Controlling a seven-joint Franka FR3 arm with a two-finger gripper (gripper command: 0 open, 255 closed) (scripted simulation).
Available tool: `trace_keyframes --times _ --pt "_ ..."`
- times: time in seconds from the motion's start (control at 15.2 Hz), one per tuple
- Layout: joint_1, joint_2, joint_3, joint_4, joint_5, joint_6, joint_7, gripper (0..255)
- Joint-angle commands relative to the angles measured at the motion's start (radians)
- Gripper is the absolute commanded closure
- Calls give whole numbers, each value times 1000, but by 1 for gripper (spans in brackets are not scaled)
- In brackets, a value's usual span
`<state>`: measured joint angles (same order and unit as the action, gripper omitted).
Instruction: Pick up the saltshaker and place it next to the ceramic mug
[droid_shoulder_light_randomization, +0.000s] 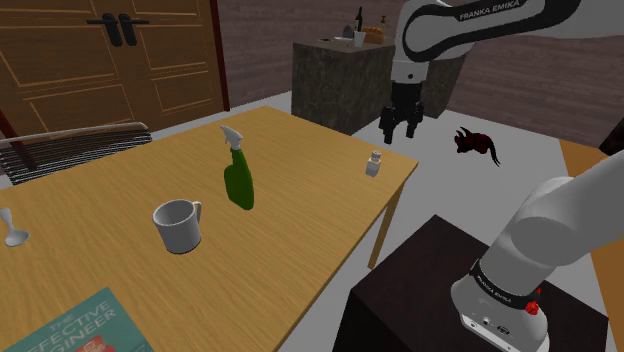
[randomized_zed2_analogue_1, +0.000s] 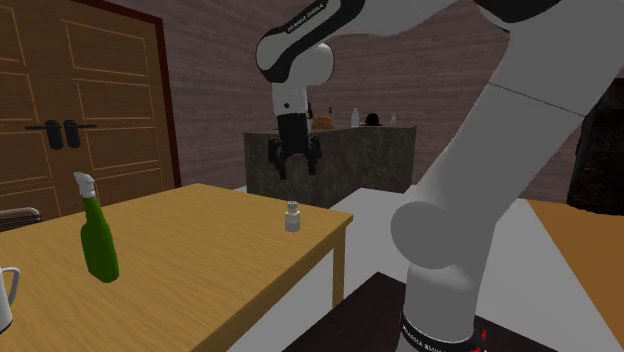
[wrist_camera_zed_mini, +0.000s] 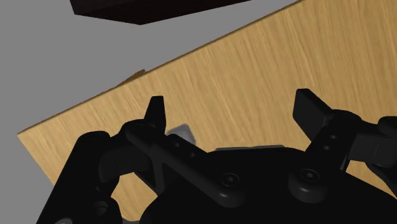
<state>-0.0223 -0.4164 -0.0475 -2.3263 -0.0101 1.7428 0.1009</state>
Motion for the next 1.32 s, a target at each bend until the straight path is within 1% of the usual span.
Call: trace_keyframes --times 0.0,0.4,0.79,0.86,1.25 --pt "-5 84 -5 34 -9 34 0 0" --pt "-24 334 -25 170 -31 102 -6 0" --pt "-43 585 -43 348 -45 129 -12 0" --pt "-44 598 -44 358 -46 129 -12 0" --pt "-47 610 -46 291 -47 209 -12 0"
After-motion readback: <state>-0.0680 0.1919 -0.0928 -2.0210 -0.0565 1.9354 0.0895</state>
